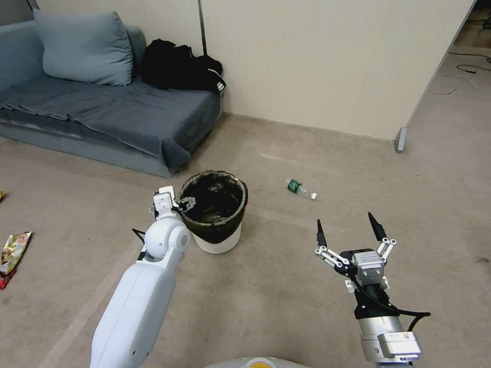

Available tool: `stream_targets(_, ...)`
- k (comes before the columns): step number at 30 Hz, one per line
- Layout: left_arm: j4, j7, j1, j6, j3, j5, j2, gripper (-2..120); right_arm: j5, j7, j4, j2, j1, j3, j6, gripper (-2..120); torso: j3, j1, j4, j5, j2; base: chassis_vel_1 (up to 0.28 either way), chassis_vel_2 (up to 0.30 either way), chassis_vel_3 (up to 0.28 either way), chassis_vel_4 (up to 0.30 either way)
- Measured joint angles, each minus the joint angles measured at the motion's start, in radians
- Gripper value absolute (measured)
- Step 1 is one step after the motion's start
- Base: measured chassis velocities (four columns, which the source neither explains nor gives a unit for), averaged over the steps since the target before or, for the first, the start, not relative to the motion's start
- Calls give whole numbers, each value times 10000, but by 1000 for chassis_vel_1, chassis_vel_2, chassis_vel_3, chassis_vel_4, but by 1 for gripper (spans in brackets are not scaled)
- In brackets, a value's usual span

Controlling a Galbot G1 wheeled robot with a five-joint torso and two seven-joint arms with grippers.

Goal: Pick up the trash bin, then pick up the garbage from the floor and place it into the trash bin.

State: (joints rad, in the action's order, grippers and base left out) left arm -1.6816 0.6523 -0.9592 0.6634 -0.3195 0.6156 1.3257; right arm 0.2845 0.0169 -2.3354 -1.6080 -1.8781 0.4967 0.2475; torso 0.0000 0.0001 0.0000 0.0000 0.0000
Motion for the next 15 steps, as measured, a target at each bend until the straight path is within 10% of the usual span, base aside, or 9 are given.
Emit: stream_targets(15, 874, 382, 817, 759, 343, 1801, -45, 89, 115, 79, 79, 0, 5, -82, 57, 100, 0, 0, 0, 0, -1, 0, 0, 0, 0)
